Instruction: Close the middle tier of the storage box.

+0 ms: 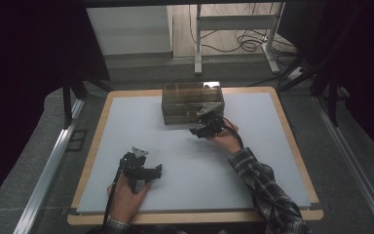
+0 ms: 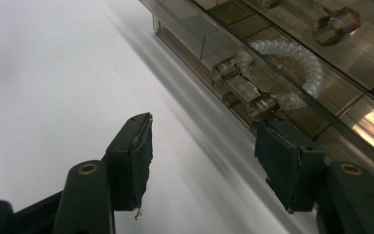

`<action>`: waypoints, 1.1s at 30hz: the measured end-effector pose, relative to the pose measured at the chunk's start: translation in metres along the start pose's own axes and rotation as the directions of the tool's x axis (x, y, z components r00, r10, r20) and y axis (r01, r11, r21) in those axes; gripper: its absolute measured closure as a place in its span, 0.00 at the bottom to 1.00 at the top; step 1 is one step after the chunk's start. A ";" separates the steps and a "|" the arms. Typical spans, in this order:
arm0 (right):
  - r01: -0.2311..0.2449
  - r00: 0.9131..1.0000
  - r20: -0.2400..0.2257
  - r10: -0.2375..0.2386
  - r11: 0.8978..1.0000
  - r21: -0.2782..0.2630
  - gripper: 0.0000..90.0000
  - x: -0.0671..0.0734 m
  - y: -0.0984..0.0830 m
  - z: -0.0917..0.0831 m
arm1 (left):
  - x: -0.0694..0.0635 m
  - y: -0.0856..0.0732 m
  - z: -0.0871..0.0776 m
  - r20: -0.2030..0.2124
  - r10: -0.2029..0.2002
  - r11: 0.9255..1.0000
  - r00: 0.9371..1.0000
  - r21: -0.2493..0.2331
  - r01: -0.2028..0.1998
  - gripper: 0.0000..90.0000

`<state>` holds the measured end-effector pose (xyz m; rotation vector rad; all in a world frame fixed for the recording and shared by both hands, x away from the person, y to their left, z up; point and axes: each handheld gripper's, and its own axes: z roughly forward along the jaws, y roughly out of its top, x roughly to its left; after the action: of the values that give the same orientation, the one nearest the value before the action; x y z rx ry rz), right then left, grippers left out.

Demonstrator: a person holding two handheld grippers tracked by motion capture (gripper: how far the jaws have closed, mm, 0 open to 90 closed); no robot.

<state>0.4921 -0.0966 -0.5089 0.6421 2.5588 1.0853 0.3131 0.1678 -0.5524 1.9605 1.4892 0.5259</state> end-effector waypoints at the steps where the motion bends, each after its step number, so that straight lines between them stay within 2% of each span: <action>1: -0.001 1.000 0.001 0.001 1.000 -0.001 0.42 0.000 0.000 0.000 | 0.000 0.000 0.000 0.000 0.000 1.000 1.000 0.000 0.000 0.00; 33: -0.006 1.000 0.018 0.006 1.000 0.005 0.42 -0.008 0.005 0.008 | 0.000 0.000 0.000 0.000 0.001 1.000 1.000 0.001 -0.001 0.00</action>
<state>0.5036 -0.0923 -0.5099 0.6587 2.5464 1.0703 0.3131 0.1679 -0.5524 1.9619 1.4890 0.5263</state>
